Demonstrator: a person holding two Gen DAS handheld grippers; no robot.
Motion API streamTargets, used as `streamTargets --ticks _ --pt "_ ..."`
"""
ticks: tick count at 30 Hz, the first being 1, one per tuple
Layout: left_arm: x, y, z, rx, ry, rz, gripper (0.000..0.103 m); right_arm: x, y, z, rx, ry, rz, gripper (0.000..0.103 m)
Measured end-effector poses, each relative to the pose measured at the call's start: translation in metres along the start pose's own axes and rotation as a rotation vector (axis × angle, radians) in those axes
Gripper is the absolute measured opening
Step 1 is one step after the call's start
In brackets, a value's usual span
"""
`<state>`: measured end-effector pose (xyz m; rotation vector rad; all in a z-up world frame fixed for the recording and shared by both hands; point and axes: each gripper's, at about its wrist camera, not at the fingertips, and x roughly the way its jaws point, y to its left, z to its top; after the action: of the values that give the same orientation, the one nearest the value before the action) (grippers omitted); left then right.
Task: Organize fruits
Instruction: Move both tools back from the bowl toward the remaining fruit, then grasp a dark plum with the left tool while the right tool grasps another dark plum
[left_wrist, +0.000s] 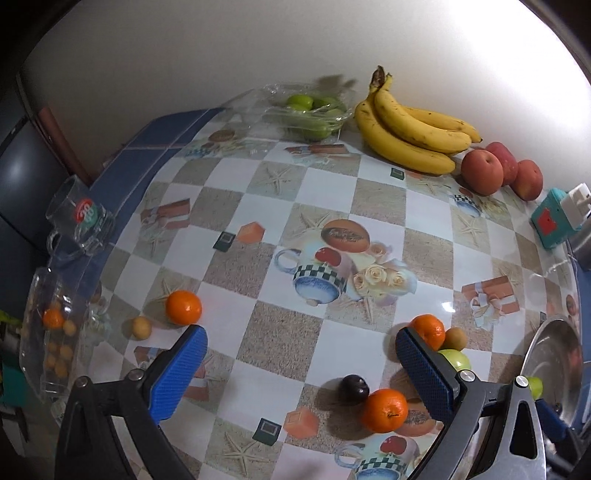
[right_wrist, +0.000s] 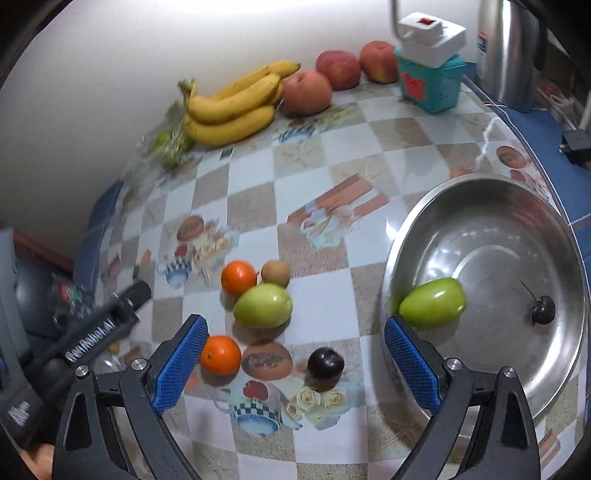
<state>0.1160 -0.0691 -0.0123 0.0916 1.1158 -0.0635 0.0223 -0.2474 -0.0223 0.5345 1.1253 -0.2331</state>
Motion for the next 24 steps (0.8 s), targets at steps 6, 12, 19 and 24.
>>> streamTargets --ticks 6,12,19,24 --pt "0.018 0.005 -0.013 -0.063 0.091 -0.057 0.103 0.013 0.008 -0.011 -0.044 0.042 -0.008 0.097" --pt "0.032 0.007 -0.026 -0.091 0.17 -0.104 0.103 0.019 0.013 -0.019 -0.07 0.071 -0.012 0.097" --pt "0.038 0.005 -0.028 -0.101 0.193 -0.109 0.098 0.026 0.013 -0.023 -0.081 0.102 -0.011 0.097" --pt "0.04 -0.001 -0.029 -0.085 0.211 -0.127 0.091 0.03 0.01 -0.024 -0.071 0.111 -0.015 0.096"
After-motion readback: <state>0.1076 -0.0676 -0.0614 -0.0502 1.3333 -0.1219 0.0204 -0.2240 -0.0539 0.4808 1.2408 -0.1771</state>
